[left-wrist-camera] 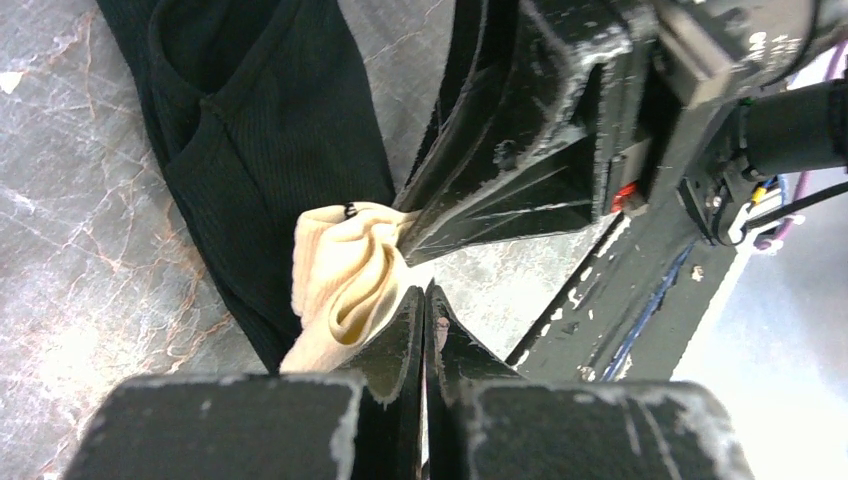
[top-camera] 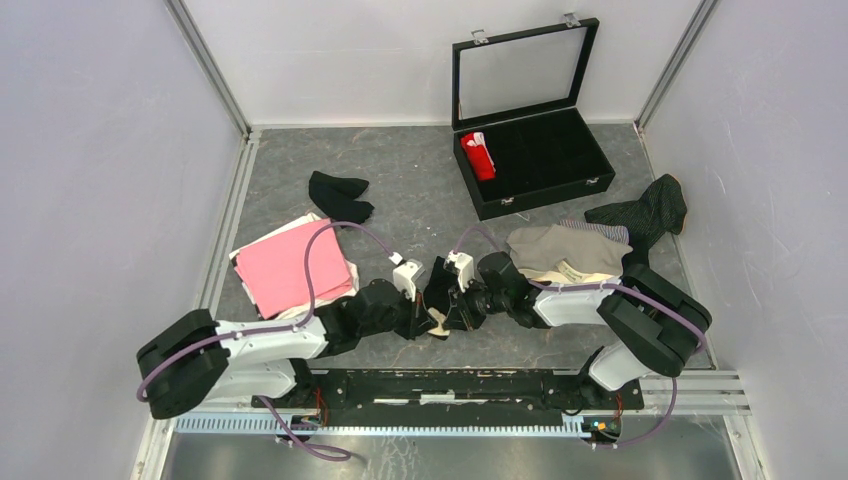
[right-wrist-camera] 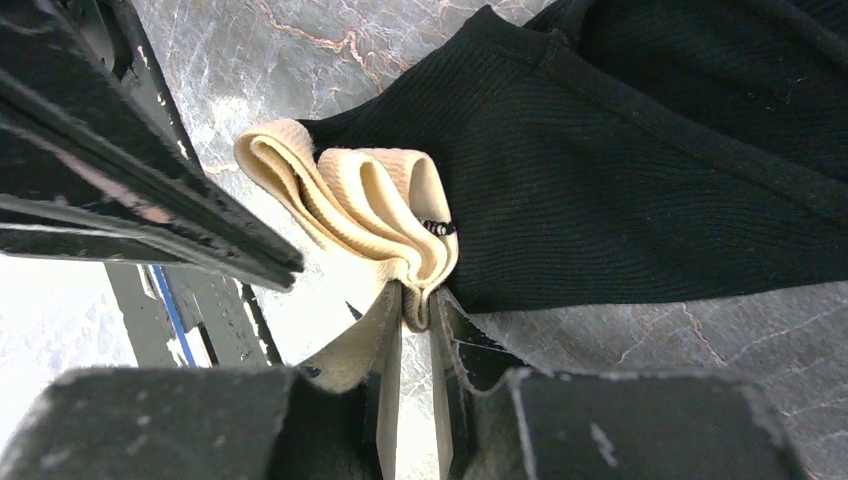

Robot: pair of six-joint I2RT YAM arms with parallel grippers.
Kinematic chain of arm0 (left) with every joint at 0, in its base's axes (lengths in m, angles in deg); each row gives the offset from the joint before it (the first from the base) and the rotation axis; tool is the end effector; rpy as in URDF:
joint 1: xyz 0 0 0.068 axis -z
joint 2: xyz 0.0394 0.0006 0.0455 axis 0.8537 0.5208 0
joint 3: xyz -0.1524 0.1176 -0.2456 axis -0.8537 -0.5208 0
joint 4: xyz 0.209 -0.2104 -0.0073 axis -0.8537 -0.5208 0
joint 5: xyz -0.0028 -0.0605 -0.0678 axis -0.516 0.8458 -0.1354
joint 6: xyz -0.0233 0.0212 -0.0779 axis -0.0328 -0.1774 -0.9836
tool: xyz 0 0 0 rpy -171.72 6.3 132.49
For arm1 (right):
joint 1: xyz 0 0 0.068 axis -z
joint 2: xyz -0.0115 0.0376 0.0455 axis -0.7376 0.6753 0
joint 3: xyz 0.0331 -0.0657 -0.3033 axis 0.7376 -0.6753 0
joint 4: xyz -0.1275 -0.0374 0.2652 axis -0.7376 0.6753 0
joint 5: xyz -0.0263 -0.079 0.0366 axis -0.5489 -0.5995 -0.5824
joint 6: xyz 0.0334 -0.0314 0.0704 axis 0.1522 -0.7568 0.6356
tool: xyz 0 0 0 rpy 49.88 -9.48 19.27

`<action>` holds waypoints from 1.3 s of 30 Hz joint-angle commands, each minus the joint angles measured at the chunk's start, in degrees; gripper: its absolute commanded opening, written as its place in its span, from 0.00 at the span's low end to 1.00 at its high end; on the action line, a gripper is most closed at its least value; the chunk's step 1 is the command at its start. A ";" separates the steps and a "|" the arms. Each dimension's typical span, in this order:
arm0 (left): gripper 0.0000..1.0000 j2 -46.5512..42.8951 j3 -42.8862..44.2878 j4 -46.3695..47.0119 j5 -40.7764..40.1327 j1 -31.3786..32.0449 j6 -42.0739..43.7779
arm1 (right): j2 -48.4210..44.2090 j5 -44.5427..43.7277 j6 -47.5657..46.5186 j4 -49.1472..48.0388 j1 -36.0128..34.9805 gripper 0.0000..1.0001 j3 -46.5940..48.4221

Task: Roll the underwear
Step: Roll the underwear to the center of the board.

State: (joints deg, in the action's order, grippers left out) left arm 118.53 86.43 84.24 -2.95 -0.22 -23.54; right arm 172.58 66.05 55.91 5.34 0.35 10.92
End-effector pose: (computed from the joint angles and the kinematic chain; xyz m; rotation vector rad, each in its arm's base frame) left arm 0.1310 -0.2225 0.1554 0.5121 2.2161 -1.0053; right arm 0.1808 0.2450 0.1096 -0.8551 2.3156 1.1091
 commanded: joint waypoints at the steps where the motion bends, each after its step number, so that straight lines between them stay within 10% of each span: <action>1: 0.02 2.22 2.27 3.75 -3.31 0.27 2.27 | 2.53 -8.25 -2.55 8.59 0.39 0.21 -1.37; 31: 0.02 9.23 -2.57 3.52 -15.41 0.11 -3.27 | -3.13 -9.51 -3.52 9.53 0.47 0.39 -1.95; 39: 0.02 10.03 -3.92 4.13 -15.02 0.11 -3.74 | -11.38 -10.50 -4.15 5.99 0.46 0.57 -3.14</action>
State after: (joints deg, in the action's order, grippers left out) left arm 127.21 84.79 92.28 -16.09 0.00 -26.16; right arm 165.87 59.03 53.72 9.34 0.35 9.50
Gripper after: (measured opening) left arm 0.029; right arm 0.532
